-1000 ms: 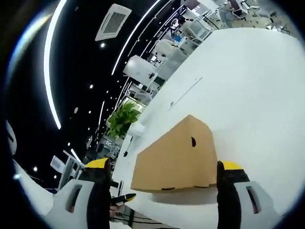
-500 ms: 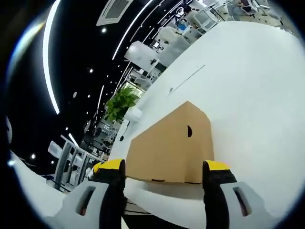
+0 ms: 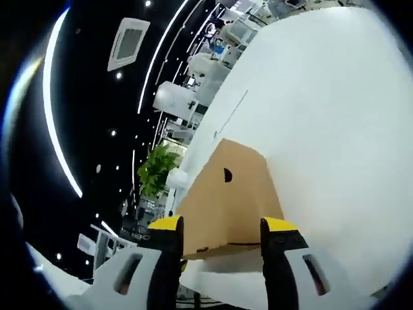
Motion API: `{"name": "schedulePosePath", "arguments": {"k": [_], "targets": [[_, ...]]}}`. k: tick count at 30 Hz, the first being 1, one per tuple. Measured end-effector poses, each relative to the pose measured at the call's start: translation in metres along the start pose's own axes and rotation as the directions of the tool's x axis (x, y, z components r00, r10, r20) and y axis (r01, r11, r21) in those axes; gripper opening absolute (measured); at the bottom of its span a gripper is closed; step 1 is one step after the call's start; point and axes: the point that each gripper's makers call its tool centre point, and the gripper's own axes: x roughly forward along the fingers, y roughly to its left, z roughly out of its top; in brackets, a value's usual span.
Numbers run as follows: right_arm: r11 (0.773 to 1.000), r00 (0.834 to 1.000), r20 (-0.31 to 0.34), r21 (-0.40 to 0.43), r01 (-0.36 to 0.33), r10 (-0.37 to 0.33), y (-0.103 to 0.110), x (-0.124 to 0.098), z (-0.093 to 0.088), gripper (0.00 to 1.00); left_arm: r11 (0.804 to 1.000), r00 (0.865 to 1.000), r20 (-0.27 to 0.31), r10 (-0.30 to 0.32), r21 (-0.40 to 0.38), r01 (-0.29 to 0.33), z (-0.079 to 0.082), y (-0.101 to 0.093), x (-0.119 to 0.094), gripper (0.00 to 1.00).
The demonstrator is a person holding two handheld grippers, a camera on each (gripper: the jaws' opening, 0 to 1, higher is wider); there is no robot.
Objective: Operate the shoe box by opening the lid, removing the specified soft item, and placing it in the target area until the item is outside and the box remains undamaged.
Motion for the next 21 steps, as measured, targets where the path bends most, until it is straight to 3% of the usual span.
{"name": "schedulePosePath", "arguments": {"k": [3, 5, 7, 11, 14, 20, 21], "targets": [[1.0, 1.0, 0.023, 0.013, -0.002, 0.002, -0.005, 0.001, 0.0, 0.4, 0.999, 0.999, -0.039, 0.008, -0.044, -0.009, -0.014, 0.004, 0.005, 0.72], [0.999, 1.0, 0.016, 0.04, -0.006, 0.005, -0.005, 0.002, -0.003, 0.4, 0.999, 0.999, -0.037, 0.012, -0.043, -0.014, -0.016, 0.006, 0.006, 0.71], [0.998, 1.0, 0.024, 0.058, -0.016, 0.015, -0.004, 0.003, -0.006, 0.42, 0.995, 1.0, -0.024, -0.005, -0.096, 0.002, -0.017, 0.003, 0.008, 0.71], [0.991, 0.999, 0.039, 0.13, -0.029, 0.024, 0.0, -0.001, -0.007, 0.43, 0.996, 0.999, -0.039, 0.012, -0.088, -0.016, -0.02, 0.005, 0.011, 0.68], [0.993, 0.999, 0.04, 0.12, -0.012, 0.008, -0.004, -0.004, -0.009, 0.43, 0.995, 0.999, -0.052, 0.014, -0.098, -0.019, -0.021, 0.006, 0.011, 0.63], [0.983, 0.999, 0.031, 0.18, -0.024, 0.019, -0.004, -0.004, -0.019, 0.4, 0.996, 0.999, -0.04, 0.015, -0.086, -0.018, -0.021, 0.009, 0.012, 0.64], [0.98, 0.998, 0.052, 0.197, -0.035, 0.025, -0.002, -0.004, -0.017, 0.41, 0.996, 0.999, -0.035, 0.015, -0.088, -0.018, -0.022, 0.008, 0.012, 0.64]]}}
